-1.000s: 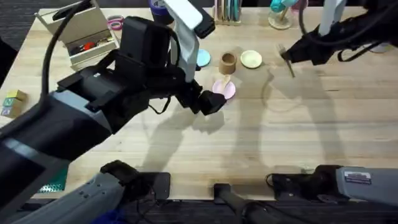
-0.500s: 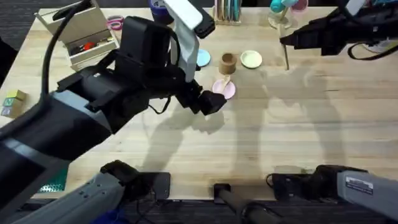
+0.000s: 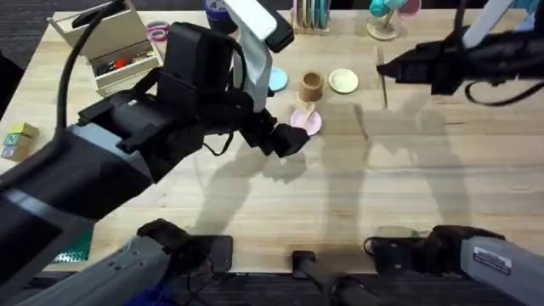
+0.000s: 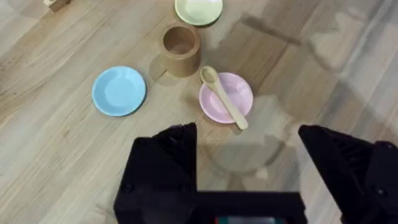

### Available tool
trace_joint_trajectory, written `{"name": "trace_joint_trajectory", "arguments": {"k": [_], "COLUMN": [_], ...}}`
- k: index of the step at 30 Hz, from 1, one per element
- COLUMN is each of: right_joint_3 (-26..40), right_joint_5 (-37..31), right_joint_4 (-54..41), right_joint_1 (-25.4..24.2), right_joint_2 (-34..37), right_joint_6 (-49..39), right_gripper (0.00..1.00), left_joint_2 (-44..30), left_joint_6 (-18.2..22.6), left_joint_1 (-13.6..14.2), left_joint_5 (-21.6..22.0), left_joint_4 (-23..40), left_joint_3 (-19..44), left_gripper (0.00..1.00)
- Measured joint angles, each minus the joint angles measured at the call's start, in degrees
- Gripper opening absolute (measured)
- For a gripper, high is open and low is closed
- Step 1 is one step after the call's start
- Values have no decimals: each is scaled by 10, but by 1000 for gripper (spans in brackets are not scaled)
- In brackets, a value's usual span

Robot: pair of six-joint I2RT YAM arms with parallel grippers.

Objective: Pick up a utensil and set it on the pink plate, then put the other utensil in the container.

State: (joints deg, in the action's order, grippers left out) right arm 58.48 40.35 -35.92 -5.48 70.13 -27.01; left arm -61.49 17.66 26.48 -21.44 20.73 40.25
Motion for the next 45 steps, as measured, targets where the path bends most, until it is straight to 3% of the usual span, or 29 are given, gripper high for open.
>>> {"name": "trace_joint_trajectory", "arguments": {"k": [6, 11, 16, 27, 45], "right_joint_3": [-110, -168, -174, -175, -175], "right_joint_5": [2, 4, 4, 5, 6], "right_joint_4": [199, 345, 405, 560, 748], "right_joint_1": [0, 0, 5, 102, 145], "right_joint_2": [-60, -48, -9, 48, 195], "right_joint_6": [57, 95, 109, 73, 46], "right_gripper": [35, 35, 35, 34, 34], "left_joint_2": [0, 0, 0, 0, 0], "left_joint_6": [0, 0, 0, 0, 0], "left_joint_1": [0, 0, 0, 0, 0], "left_joint_5": [0, 0, 0, 0, 0], "left_joint_4": [0, 0, 0, 0, 0], "left_joint_3": [0, 0, 0, 0, 0], "left_gripper": [995, 995, 995, 995, 995]}}
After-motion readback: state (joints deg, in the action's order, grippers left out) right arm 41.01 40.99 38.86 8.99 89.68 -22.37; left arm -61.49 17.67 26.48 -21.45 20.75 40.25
